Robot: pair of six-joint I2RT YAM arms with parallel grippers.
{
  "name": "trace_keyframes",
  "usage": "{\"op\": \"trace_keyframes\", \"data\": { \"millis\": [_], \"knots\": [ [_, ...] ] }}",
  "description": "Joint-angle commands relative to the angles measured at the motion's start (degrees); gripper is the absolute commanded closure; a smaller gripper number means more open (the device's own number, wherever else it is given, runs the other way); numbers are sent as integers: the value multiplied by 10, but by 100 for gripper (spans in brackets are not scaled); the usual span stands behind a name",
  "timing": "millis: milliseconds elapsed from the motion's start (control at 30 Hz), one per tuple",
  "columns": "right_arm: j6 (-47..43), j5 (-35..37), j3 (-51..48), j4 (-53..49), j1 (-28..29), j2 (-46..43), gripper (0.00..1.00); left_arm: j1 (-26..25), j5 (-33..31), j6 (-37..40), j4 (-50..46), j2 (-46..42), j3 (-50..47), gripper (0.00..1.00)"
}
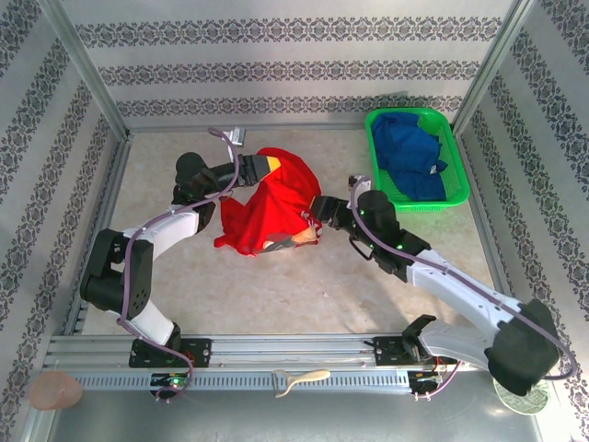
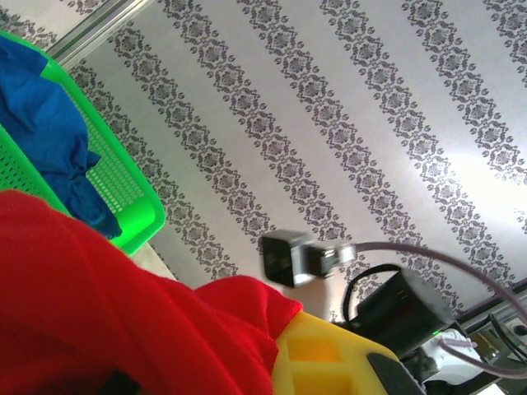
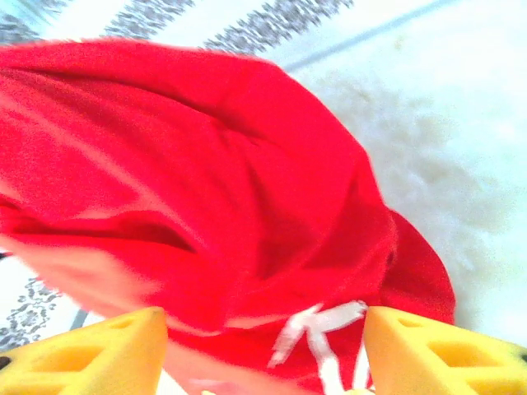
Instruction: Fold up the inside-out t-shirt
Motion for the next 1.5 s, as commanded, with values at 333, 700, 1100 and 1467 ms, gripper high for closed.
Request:
{"op": "trace_keyframes", "data": {
  "millis": [333,700,1100,1467],
  "knots": [
    [-113,-66,190,-41,23,127,32,11,6,-12,65,-27,-6,100],
    [-108,-192,221,15,-27,226,98,16,19,-38,89,-17,-14,100],
    [6,-356,137,169,-62,111,100,51,-13,36,-21,14,-22,72],
    [143,-374,105,362,-83,163,100,45,-283,338,-489,-244,-80,34]
  ]
}}
